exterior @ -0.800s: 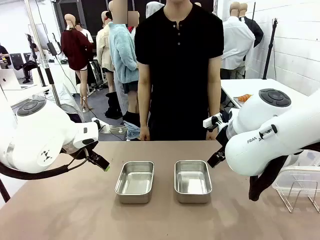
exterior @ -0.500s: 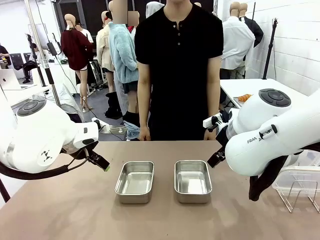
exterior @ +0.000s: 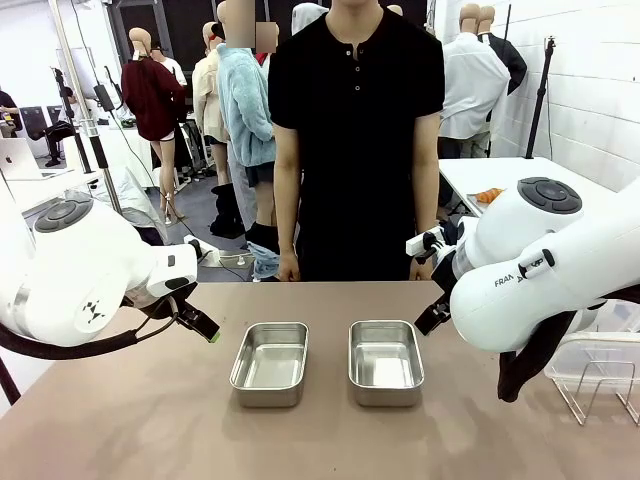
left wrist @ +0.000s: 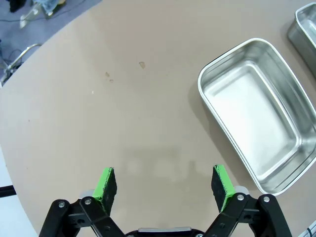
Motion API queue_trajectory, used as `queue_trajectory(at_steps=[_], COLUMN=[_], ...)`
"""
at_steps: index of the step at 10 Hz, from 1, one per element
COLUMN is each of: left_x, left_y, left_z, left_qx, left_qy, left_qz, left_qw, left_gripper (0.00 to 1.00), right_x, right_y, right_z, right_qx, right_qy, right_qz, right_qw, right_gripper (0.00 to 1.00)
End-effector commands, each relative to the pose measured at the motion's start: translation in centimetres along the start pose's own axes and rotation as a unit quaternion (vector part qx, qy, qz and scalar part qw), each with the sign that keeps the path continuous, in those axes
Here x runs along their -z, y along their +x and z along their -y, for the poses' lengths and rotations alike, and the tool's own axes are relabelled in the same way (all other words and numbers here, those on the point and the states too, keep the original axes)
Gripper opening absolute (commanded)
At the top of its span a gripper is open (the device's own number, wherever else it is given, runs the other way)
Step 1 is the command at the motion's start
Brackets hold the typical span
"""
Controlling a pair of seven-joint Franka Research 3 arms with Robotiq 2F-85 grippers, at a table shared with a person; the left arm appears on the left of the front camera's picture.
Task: Place the bread in airtight containers.
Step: Lift both Airtight Container.
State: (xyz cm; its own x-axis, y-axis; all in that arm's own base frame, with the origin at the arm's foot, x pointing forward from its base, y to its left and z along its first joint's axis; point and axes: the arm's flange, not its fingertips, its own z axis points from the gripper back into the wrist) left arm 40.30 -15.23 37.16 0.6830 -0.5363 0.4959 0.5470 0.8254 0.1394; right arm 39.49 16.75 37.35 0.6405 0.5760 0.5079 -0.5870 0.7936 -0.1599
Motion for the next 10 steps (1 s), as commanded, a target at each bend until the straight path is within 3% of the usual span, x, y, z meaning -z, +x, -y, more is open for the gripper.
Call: queue_trajectory(at_steps=[1,7,8,10], left_x=[0.0,0.0,-0.8,-4.3], left_y=[0.0,0.0,0.6,1.9], left_z=[-0.1,0.0,0.5,0.3], left_qx=[-0.001,0.000,0.005,-0.017], left_qy=[0.000,0.000,0.022,0.011], left_qz=[0.000,0.000,0.009,0.053], left_qw=[1.000,1.000,1.000,0.998], left_gripper=[1.00,1.00,1.00,1.00], right_x=[0.0,0.0,-2.3,-6.6], right_y=[0.0,0.0,-0.4,-1.3], right_z=[0.0,0.0,0.6,2.9], right_qx=[0.000,0.000,-0.007,0.016], right_qy=[0.000,0.000,0.020,0.044], right_qz=[0.000,0.000,0.003,0.050], right_qw=[1.000,1.000,1.000,0.998], right_gripper=[1.00,1.00,1.00,1.00])
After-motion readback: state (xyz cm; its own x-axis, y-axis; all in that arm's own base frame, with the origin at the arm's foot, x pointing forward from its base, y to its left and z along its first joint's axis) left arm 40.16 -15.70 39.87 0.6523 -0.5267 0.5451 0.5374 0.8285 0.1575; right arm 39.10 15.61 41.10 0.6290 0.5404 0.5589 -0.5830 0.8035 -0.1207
